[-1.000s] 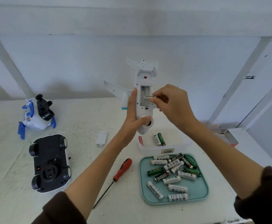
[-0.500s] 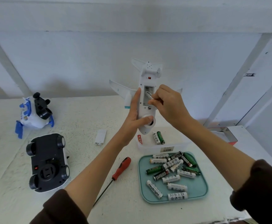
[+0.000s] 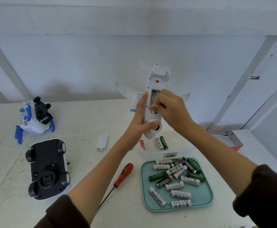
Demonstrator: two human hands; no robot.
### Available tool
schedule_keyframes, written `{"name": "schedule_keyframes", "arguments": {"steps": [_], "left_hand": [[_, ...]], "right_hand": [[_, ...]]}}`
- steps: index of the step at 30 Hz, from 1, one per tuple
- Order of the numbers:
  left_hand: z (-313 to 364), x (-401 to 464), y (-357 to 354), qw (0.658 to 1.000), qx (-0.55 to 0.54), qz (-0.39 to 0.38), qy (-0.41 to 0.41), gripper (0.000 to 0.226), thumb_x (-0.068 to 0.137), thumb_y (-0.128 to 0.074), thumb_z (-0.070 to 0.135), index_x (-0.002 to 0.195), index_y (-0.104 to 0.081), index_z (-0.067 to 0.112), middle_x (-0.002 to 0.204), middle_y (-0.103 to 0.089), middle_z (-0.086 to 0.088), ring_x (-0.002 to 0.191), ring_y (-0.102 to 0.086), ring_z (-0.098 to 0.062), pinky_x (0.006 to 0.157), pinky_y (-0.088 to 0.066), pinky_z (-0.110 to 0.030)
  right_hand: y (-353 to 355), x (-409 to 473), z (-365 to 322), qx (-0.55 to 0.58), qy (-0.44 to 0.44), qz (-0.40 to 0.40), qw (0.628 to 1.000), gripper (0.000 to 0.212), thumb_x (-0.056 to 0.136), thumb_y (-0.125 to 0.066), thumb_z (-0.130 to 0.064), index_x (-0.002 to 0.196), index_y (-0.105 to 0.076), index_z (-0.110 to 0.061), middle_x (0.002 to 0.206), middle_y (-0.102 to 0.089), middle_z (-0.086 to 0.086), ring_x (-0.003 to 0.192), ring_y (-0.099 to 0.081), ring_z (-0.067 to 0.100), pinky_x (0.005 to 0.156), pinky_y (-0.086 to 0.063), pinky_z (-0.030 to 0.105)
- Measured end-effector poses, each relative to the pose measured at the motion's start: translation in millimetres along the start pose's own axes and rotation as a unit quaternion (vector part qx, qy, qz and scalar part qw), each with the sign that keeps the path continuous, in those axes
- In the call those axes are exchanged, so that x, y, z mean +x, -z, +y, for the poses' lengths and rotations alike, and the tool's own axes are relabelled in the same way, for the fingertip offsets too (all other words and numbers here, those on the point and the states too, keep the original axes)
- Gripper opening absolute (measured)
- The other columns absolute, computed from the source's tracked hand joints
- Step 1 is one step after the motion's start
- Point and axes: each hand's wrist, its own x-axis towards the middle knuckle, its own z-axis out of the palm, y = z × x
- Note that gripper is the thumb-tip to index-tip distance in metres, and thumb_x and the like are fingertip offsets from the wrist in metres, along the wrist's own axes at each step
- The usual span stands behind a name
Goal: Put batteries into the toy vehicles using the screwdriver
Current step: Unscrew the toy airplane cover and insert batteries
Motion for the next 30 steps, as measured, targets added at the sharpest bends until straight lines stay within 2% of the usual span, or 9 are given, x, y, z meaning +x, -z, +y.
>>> {"name": "schedule_keyframes", "arguments": {"steps": [3, 6, 10, 13, 17, 21, 23, 26, 30], "left_hand": [[-1, -1, 1, 1.0, -0.001, -0.001, -0.004, 0.082, 0.079, -0.061, 0.01, 0.134, -0.021, 0.056, 0.153, -0.029, 0.004, 0.123, -0.052, -0.018, 0.093, -0.048, -0.026], [-1, -1, 1, 1.0, -0.015, 0.003, -0.004, 0.081, 0.079, -0.061, 0.009, 0.136, -0.023, 0.053, 0.152, -0.031, 0.006, 0.118, -0.055, -0.013, 0.09, -0.048, -0.024], [0, -1, 3, 1.0, -0.023, 0.007, -0.009, 0.08, 0.079, -0.061, 0.007, 0.137, -0.025, 0.051, 0.149, -0.034, 0.011, 0.115, -0.058, -0.009, 0.089, -0.049, -0.025], [1, -2, 2, 1.0, -0.024, 0.012, -0.005, 0.08, 0.078, -0.062, 0.008, 0.136, -0.027, 0.051, 0.148, -0.036, 0.009, 0.112, -0.059, -0.01, 0.087, -0.05, -0.025], [0, -3, 1, 0.999, -0.035, 0.014, 0.002, 0.082, 0.075, -0.064, 0.006, 0.134, -0.031, 0.053, 0.15, -0.037, 0.002, 0.111, -0.06, -0.016, 0.086, -0.051, -0.027], [-4, -5, 1, 0.999, -0.05, 0.015, 0.011, 0.084, 0.073, -0.064, 0.003, 0.134, -0.034, 0.051, 0.147, -0.042, 0.003, 0.11, -0.061, -0.016, 0.085, -0.051, -0.026], [-3, -5, 2, 0.998, -0.057, 0.015, 0.012, 0.084, 0.073, -0.064, 0.002, 0.135, -0.034, 0.05, 0.146, -0.043, 0.004, 0.11, -0.061, -0.015, 0.085, -0.051, -0.025], [0, -5, 3, 0.998, -0.057, 0.015, 0.009, 0.085, 0.072, -0.064, 0.002, 0.136, -0.033, 0.049, 0.148, -0.041, 0.001, 0.11, -0.061, -0.014, 0.083, -0.051, -0.024], [4, -5, 3, 0.999, -0.039, 0.01, 0.005, 0.083, 0.073, -0.063, 0.003, 0.133, -0.034, 0.052, 0.143, -0.044, 0.007, 0.107, -0.061, -0.01, 0.084, -0.05, -0.024]], "right_hand": [[1, -2, 0, 0.013, -0.022, -0.021, 0.999, 0.011, 0.074, -0.064, -0.001, 0.064, -0.062, 0.003, 0.071, -0.05, 0.012, 0.061, -0.045, 0.017, 0.059, -0.037, 0.008], [6, -1, -2, 0.02, -0.047, -0.015, 0.999, 0.004, 0.074, -0.067, -0.001, 0.074, -0.07, 0.001, 0.075, -0.052, 0.013, 0.061, -0.046, 0.016, 0.059, -0.035, 0.008], [12, 1, -6, 0.063, -0.082, -0.033, 0.994, 0.015, 0.077, -0.069, 0.001, 0.091, -0.07, 0.003, 0.082, -0.058, 0.012, 0.054, -0.047, 0.001, 0.047, -0.042, 0.006], [13, 4, -8, 0.039, -0.078, -0.044, 0.995, 0.012, 0.075, -0.069, 0.002, 0.086, -0.071, 0.005, 0.081, -0.062, 0.013, 0.052, -0.045, -0.003, 0.05, -0.043, 0.007], [11, 7, -10, -0.015, -0.096, -0.071, 0.993, 0.008, 0.073, -0.068, -0.001, 0.072, -0.071, 0.006, 0.071, -0.064, 0.017, 0.056, -0.057, 0.026, 0.049, -0.05, 0.034], [15, 15, -12, -0.048, -0.129, -0.146, 0.98, 0.013, 0.078, -0.067, -0.007, 0.069, -0.072, 0.001, 0.067, -0.066, 0.011, 0.045, -0.06, 0.024, 0.041, -0.044, 0.024], [17, 20, -13, -0.07, -0.139, -0.178, 0.972, 0.016, 0.081, -0.067, -0.011, 0.069, -0.072, -0.002, 0.068, -0.067, 0.011, 0.039, -0.057, 0.018, 0.043, -0.044, 0.023], [23, 23, -15, -0.049, -0.15, -0.183, 0.97, 0.015, 0.081, -0.066, -0.011, 0.07, -0.073, -0.003, 0.067, -0.068, 0.01, 0.035, -0.053, 0.012, 0.043, -0.043, 0.017], [25, 27, -20, -0.103, -0.161, -0.192, 0.963, 0.021, 0.084, -0.061, -0.013, 0.067, -0.072, -0.008, 0.061, -0.066, 0.005, 0.035, -0.05, 0.014, 0.046, -0.046, 0.025]]}}
